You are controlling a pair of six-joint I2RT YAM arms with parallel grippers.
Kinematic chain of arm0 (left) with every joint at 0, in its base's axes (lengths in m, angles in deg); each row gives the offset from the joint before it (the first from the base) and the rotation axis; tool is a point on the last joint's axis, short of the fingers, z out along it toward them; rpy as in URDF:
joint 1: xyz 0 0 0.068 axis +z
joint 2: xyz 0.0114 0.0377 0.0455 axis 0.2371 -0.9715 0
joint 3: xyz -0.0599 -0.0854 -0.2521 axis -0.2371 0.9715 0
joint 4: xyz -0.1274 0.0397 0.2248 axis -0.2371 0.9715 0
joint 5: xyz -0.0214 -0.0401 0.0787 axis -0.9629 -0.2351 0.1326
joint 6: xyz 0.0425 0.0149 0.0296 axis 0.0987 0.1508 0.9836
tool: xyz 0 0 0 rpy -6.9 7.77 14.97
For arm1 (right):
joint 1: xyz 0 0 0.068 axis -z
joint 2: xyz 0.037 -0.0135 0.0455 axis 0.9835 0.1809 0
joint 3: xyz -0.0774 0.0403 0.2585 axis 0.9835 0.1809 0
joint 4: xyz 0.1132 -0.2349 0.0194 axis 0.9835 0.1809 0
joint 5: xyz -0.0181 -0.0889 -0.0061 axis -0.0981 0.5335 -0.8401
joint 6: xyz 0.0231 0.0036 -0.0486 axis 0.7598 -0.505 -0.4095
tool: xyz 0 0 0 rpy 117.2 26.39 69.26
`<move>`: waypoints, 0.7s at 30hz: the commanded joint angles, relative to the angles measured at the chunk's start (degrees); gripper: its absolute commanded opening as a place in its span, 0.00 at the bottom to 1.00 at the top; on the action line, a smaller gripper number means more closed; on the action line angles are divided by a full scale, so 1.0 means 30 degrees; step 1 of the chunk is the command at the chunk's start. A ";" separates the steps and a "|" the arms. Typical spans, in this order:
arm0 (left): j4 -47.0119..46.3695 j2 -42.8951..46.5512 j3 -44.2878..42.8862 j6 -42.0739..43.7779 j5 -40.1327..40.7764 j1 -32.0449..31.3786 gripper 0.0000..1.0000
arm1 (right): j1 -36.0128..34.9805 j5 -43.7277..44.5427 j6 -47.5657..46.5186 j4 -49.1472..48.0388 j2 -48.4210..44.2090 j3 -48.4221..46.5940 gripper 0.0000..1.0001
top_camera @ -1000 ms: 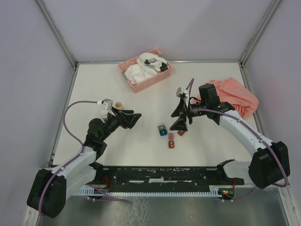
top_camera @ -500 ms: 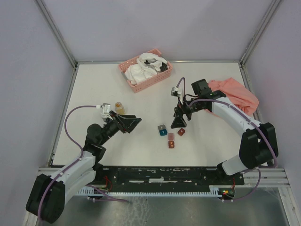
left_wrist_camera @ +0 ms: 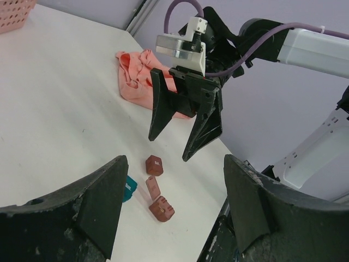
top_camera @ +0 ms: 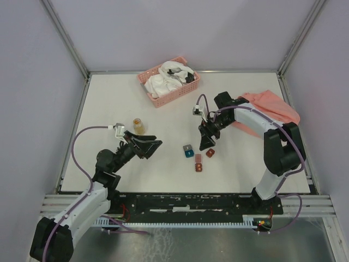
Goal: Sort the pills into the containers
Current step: Close the pill container at the center of the board.
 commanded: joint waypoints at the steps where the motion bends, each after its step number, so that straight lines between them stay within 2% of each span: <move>1: -0.0050 0.0823 0.0438 -0.0273 -0.0271 -0.0057 0.77 | -0.0084 0.0515 0.0176 -0.0533 0.0733 -0.0050 0.82; 12: -0.0057 0.1582 0.0953 -0.0622 -0.0243 -0.0053 0.77 | -0.0387 -0.0418 -0.0184 0.0787 0.3217 -0.0625 0.65; 21: 0.0036 0.1841 0.0942 -0.0712 -0.0304 -0.0048 0.77 | -0.0721 -0.0783 -0.0089 0.1319 0.4471 -0.1164 0.59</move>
